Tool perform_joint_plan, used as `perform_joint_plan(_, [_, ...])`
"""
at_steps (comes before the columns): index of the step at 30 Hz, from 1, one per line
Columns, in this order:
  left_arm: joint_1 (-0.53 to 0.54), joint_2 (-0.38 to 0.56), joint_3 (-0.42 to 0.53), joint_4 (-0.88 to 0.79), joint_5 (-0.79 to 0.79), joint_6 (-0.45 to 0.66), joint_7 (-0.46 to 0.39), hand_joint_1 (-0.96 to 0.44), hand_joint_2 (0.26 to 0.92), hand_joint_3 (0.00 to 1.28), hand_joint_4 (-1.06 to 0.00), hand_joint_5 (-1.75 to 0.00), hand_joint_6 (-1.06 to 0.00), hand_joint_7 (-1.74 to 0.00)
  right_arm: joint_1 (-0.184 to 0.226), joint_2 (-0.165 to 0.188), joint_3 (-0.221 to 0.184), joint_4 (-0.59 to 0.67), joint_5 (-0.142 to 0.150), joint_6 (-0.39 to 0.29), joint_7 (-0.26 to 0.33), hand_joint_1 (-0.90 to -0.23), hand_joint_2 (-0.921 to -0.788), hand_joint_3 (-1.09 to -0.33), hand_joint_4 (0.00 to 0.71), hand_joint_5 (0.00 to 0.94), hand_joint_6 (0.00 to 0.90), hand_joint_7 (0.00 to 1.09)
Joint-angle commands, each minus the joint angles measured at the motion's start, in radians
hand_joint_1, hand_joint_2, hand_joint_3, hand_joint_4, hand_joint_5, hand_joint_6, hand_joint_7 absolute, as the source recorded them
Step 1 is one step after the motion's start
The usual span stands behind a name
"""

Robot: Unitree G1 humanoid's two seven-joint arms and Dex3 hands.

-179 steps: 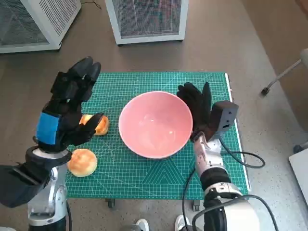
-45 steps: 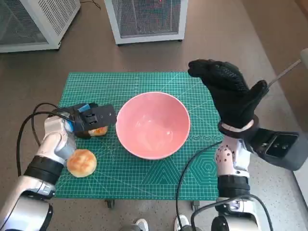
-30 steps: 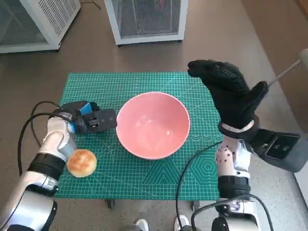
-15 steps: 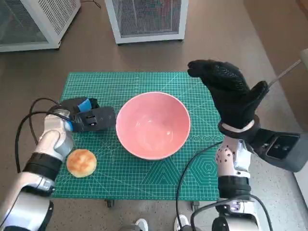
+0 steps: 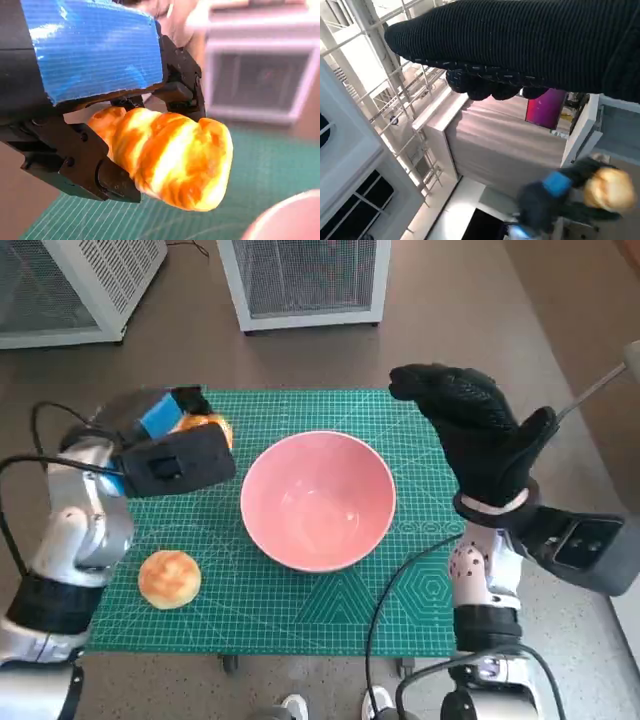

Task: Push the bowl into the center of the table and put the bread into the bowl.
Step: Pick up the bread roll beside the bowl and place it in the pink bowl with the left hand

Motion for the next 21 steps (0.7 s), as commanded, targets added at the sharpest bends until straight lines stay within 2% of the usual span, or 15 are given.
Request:
perform_joint_plan(1, [0.056,0.011,0.095,-0.216,-0.020,-0.013,0.020,0.00,0.919,0.09,-0.64,-1.24,-0.64,-1.14,0.024,-0.005,0.002,0.006,0.013,0.014,0.014,-0.606,-0.921,-0.678,0.226,0.001,0.378,0.00])
perform_joint_plan(9, [0.096,-0.023,0.090,-0.321,0.005,-0.086,0.080,0.00,0.913,0.07,-0.70,-1.17,-0.65,-1.14,0.025,-0.008,0.000,0.007,0.016,0.020,0.021,-0.606,-0.921,-0.677,0.225,0.001,0.377,0.00])
perform_joint_plan(21, [0.092,-0.063,0.063,-0.360,-0.077,-0.208,0.021,0.00,0.917,0.06,-0.73,-1.13,-0.62,-1.17,0.035,-0.010,0.001,-0.008,0.016,0.032,0.019,-0.608,-0.921,-0.675,0.227,0.001,0.379,0.00])
